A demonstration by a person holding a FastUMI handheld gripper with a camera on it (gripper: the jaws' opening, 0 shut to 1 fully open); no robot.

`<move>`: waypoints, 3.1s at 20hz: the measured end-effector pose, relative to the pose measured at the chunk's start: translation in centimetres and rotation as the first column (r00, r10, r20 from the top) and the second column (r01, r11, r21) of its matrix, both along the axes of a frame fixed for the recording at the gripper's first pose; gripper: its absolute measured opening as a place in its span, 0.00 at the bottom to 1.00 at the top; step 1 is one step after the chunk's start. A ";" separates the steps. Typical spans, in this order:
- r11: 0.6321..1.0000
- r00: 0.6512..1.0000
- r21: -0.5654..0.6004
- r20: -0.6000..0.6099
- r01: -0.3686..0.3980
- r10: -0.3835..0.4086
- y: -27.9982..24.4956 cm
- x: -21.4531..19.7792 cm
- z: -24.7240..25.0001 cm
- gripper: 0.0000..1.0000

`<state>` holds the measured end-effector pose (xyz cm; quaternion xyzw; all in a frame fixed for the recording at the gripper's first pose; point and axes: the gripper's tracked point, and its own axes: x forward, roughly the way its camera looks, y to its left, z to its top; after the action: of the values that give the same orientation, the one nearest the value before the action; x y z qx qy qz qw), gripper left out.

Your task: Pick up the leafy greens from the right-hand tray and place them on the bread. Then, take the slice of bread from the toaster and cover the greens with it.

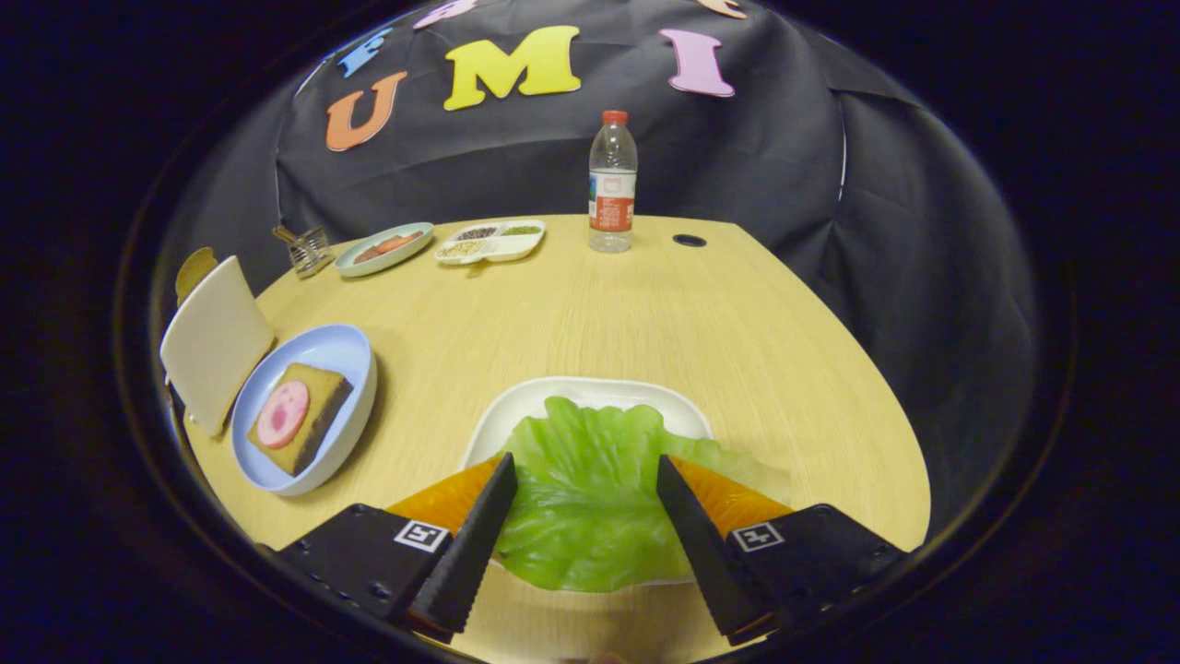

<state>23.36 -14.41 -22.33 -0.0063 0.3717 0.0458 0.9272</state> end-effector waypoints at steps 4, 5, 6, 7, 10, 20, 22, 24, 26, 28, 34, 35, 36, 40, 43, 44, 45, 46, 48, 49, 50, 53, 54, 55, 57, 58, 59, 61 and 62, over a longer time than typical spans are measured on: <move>0.999 1.000 0.033 0.002 -0.021 0.021 0.2 0.0 -0.1 0.49; 0.999 1.000 0.049 0.005 -0.012 0.012 0.2 0.1 0.0 0.28; 0.998 1.000 0.069 0.014 0.008 -0.009 0.0 0.2 0.3 0.27; 0.995 1.000 0.092 0.005 0.024 -0.025 -0.1 0.1 0.0 0.01; 0.993 0.997 0.110 0.056 0.042 -0.048 0.1 0.2 1.4 0.01; 0.984 0.967 0.179 0.245 0.024 -0.068 2.3 -0.1 9.7 0.00; 0.984 0.962 0.176 0.267 0.004 -0.052 3.6 -0.2 10.9 0.00; 0.982 0.961 0.186 0.276 -0.016 -0.037 5.4 -0.5 11.6 0.00; 0.983 0.957 0.180 0.289 -0.035 -0.019 7.3 -0.6 12.4 0.00; 0.982 0.956 0.182 0.293 -0.052 -0.004 9.5 -0.6 12.8 0.00; 0.986 0.957 0.141 0.288 -0.089 0.045 15.8 -0.5 12.2 0.00; 0.988 0.958 0.130 0.282 -0.089 0.049 16.5 -0.5 11.9 0.00; 0.990 0.959 0.111 0.279 -0.084 0.050 16.9 -0.3 11.5 0.00; 0.998 0.959 0.010 0.278 -0.058 0.053 18.1 0.0 10.0 0.00; 0.998 0.966 0.029 0.254 -0.060 0.050 20.1 -0.3 9.0 0.00; 0.998 0.967 0.027 0.248 -0.059 0.051 20.6 -0.4 8.8 0.00; 0.998 0.968 0.032 0.249 -0.056 0.046 21.2 -0.6 8.6 0.00; 0.997 0.967 0.046 0.250 -0.054 0.041 22.0 -0.7 8.7 0.00; 0.994 0.971 0.086 0.235 -0.066 0.044 24.0 -1.1 8.3 0.00; 0.992 0.974 0.102 0.222 -0.074 0.050 25.1 -1.3 7.9 0.00; 0.991 0.977 0.115 0.208 -0.075 0.049 25.8 -1.4 7.5 0.00; 0.982 0.985 0.179 0.169 -0.063 0.032 27.5 -1.4 6.4 0.00; 0.979 0.987 0.198 0.159 -0.057 0.025 28.0 -1.6 6.0 0.02; 0.976 0.988 0.210 0.155 -0.053 0.020 28.5 -1.6 5.8 0.03; 0.975 0.987 0.217 0.158 -0.056 0.021 29.0 -1.6 5.9 0.10; 0.975 0.986 0.214 0.163 -0.057 0.022 29.2 -1.4 5.7 0.10; 0.975 0.986 0.214 0.165 -0.056 0.021 29.3 -1.4 5.8 0.15; 0.975 0.985 0.214 0.172 -0.066 0.029 29.7 -1.4 5.7 0.20; 0.975 0.984 0.213 0.178 -0.067 0.028 29.7 -1.6 5.8 0.22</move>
<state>21.76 15.28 -16.53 0.0828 0.2818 0.1079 0.9498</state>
